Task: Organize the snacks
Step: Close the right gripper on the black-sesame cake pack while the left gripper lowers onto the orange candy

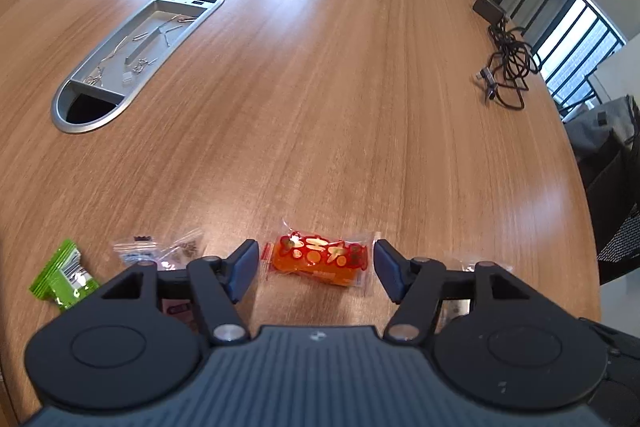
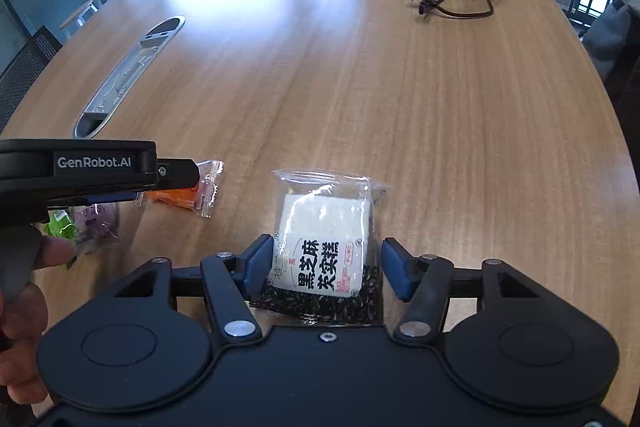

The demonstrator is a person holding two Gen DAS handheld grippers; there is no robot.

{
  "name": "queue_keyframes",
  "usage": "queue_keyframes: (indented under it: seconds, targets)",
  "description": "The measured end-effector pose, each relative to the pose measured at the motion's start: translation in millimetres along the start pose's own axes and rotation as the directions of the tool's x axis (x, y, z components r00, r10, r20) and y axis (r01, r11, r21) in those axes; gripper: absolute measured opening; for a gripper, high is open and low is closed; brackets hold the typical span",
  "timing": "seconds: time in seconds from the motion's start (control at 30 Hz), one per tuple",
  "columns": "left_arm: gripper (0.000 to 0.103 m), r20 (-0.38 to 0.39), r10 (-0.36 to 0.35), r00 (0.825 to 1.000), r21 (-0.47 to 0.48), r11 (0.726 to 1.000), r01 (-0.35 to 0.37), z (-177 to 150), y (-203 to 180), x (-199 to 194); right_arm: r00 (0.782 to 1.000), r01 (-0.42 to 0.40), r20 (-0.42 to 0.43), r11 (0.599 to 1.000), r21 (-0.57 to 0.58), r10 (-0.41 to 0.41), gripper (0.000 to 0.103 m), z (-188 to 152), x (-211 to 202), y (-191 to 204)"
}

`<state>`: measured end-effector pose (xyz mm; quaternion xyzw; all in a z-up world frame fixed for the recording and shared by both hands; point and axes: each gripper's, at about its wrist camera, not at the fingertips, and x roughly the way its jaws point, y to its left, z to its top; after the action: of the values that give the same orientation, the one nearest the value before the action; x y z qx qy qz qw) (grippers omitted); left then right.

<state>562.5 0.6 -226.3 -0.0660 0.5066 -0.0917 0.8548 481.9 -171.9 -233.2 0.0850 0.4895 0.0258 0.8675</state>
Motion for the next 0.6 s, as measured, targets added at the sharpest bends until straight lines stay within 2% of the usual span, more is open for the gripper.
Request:
queue_keyframes:
  seconds: [0.17, 0.23, 0.3, 0.4, 0.47, 0.53, 0.6]
  targets:
    - [0.063, 0.006, 0.032, 0.999, 0.045, 0.998, -0.033, -3, -10, 7, 1.0, -0.002, 0.004, 1.0, 0.002, 0.002, 0.062, -1, -1, -5]
    - [0.066, 0.008, 0.044, 0.999, 0.069, 0.997, -0.045, -4, -14, 8, 1.0, 0.008, 0.007, 1.0, -0.009, -0.008, 0.071, -1, 0, -3]
    - [0.07, 0.012, 0.052, 0.999, 0.082, 0.995, -0.053, -4, -17, 10, 1.0, 0.015, 0.012, 1.0, -0.019, -0.015, 0.075, -1, 3, 0]
    - [0.07, 0.027, 0.058, 0.998, 0.082, 0.995, -0.06, -3, -17, 11, 0.999, 0.029, 0.014, 0.998, -0.048, -0.029, 0.076, 0, 7, 6]
    - [0.07, 0.035, 0.067, 0.997, 0.099, 0.993, -0.07, -4, -19, 13, 0.999, 0.039, 0.01, 0.997, -0.063, -0.038, 0.073, 2, 8, 8]
    - [0.069, 0.031, 0.095, 0.995, 0.143, 0.985, -0.099, -5, -25, 14, 0.999, 0.052, 0.008, 0.995, -0.08, -0.052, 0.062, 3, 7, 8]
    - [0.058, 0.033, 0.117, 0.993, 0.179, 0.976, -0.121, -7, -30, 15, 0.998, 0.058, 0.009, 0.994, -0.096, -0.057, 0.052, 4, 6, 7]
